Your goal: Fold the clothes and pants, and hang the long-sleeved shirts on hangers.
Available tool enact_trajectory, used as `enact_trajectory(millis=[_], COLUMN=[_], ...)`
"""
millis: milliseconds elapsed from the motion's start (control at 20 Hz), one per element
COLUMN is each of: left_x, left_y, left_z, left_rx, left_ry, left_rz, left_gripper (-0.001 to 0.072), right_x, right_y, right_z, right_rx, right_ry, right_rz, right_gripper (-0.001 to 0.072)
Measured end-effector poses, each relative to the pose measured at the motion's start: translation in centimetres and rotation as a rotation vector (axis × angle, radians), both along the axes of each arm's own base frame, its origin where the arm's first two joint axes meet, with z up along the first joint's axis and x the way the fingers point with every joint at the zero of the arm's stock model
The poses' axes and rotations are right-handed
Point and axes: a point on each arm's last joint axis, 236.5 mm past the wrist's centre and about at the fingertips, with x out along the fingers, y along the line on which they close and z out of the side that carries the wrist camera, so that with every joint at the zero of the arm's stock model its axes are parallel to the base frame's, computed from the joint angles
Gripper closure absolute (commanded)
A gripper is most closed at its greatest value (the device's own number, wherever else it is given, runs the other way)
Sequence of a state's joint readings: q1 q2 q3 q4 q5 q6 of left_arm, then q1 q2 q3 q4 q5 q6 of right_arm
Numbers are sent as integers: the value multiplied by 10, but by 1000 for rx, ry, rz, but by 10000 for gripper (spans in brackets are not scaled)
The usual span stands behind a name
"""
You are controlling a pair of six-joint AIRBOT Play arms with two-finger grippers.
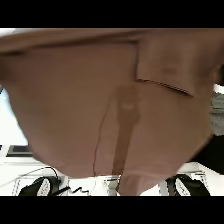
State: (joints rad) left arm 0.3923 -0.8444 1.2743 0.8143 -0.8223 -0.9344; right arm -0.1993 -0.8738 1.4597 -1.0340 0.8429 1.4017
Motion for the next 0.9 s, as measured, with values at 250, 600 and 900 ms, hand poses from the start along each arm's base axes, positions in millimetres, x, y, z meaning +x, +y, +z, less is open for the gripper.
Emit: enact_trajectory(millis=[250,600,900], left_x=[90,161,168], left_y=[-19,-25,-13], left_z=[-174,-280,-269], left_rx=[-122,-122,-89], left_ry=[397,445,392], left_rz=[-138,-52,-9], left_gripper=[698,698,698], right_x=[109,169,161], right_y=[-13,-18,-9], right_z=[-188,-314,-346], right_rx=[120,285,251], right_ry=[458,619,714], right_rz=[33,-10,19], right_gripper=[694,694,695])
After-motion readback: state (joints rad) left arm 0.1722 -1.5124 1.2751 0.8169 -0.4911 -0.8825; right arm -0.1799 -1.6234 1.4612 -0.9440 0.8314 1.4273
